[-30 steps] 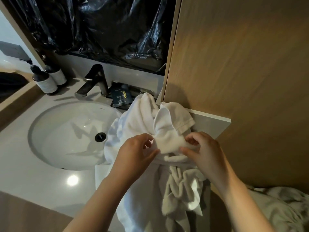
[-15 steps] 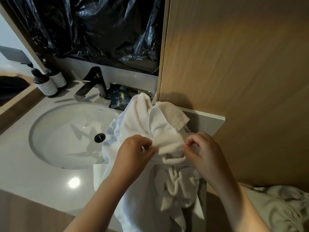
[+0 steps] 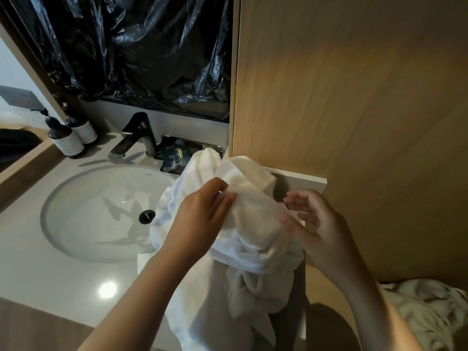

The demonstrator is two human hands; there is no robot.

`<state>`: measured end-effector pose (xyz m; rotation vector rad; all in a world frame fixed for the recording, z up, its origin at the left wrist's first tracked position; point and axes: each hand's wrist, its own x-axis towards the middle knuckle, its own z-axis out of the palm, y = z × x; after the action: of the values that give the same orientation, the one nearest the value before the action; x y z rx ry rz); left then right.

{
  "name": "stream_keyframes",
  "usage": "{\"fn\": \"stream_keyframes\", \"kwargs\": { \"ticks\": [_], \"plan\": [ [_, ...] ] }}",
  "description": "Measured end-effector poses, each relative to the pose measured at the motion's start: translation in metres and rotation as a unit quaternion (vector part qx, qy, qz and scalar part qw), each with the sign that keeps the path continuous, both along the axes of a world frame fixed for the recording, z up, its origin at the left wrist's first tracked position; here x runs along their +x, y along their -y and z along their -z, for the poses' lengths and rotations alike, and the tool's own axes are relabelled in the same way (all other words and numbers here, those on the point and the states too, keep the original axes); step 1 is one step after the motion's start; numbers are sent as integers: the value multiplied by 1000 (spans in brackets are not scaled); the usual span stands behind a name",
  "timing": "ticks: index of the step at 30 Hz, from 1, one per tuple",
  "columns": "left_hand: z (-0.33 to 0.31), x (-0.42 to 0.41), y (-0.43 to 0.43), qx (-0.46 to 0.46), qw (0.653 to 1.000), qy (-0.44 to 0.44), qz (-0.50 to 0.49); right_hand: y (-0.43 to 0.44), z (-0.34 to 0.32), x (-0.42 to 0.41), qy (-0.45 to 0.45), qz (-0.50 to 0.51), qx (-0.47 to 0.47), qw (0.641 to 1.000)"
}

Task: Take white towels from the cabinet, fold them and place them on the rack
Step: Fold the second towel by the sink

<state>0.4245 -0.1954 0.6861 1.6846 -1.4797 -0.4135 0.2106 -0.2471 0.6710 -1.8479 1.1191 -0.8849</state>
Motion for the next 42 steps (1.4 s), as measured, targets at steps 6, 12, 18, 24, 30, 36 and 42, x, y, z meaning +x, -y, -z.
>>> {"fn": "stream_keyframes", "kwargs": {
  "ticks": [6,12,18,24,30,36,42],
  "plan": [
    [6,10,-3,25,999,-8,-25,-19,28,-5,-81,-43,-17,996],
    [30,24,-38,39,988,94,118,-20,50,10,-151,-100,-59,982],
    [50,35,-38,90,977,144,128,-15,43,17,-154,-58,-87,982],
    [56,40,-21,117,975,135,136,-20,40,14,-181,-78,-55,979],
    [69,45,-30,117,964,190,145,-18,57,15,-213,-52,-43,975],
    [48,44,-21,80,985,109,102,-10,51,22,-161,-46,-67,984],
    [3,36,-3,-7,999,18,48,7,-2,19,20,23,1,1000]
  ]
}}
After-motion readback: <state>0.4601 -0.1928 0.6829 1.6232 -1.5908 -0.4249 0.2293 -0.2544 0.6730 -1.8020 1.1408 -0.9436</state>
